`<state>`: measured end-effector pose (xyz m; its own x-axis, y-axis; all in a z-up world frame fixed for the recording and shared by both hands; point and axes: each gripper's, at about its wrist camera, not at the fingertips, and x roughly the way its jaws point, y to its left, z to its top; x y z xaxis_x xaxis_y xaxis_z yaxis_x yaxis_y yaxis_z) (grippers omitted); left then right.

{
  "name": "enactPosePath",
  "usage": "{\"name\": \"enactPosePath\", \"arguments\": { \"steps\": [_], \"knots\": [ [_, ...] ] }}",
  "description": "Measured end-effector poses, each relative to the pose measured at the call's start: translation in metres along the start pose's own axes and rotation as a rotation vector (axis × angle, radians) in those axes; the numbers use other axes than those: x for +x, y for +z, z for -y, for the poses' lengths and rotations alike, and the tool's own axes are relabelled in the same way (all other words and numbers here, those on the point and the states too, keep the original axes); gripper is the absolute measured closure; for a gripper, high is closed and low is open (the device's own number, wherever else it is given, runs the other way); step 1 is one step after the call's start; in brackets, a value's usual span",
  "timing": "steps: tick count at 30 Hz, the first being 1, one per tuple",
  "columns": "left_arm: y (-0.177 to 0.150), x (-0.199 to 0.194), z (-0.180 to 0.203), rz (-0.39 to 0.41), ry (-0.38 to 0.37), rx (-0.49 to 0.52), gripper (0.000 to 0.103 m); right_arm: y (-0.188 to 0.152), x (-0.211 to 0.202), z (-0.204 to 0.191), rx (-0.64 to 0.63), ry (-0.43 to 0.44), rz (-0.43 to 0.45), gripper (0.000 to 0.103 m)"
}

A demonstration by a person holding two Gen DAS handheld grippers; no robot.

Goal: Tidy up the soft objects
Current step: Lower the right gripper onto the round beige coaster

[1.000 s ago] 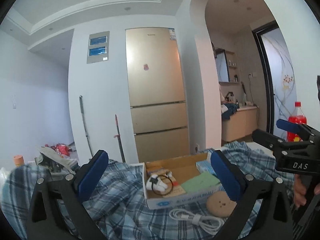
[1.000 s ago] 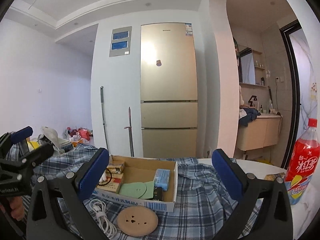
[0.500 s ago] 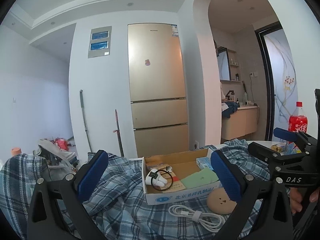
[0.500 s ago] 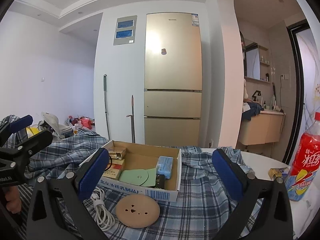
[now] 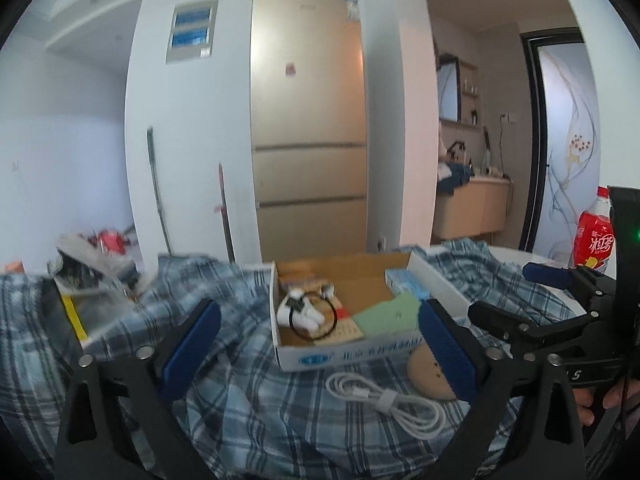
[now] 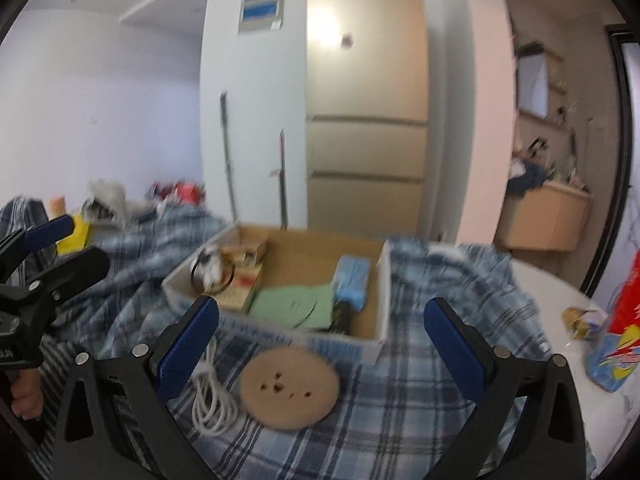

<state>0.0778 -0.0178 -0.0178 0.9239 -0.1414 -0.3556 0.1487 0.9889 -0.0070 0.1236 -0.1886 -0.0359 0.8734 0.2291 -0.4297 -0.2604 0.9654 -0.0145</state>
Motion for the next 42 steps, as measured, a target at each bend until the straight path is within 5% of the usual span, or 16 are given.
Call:
{"name": "enactPosePath", "arguments": {
  "steps": [5, 15, 32, 42],
  "knots": [
    [-0.005, 0.018, -0.003, -0.104, -0.005, -0.016, 0.013, -0.011, 0.031, 0.000, 0.018, 0.076, -0.211, 0.009],
    [-0.011, 0.035, -0.013, -0.203, -0.006, -0.063, 0.016, -0.030, 0.060, -0.006, -0.010, 0.099, -0.381, 0.009],
    [-0.016, 0.047, -0.002, -0.284, -0.028, -0.012, 0.016, -0.037, 0.080, -0.005, 0.007, 0.119, -0.494, 0.019],
    [-0.016, 0.048, -0.001, -0.286, -0.032, -0.010, 0.016, -0.035, 0.076, -0.010, -0.016, 0.114, -0.469, 0.027]
  ]
}}
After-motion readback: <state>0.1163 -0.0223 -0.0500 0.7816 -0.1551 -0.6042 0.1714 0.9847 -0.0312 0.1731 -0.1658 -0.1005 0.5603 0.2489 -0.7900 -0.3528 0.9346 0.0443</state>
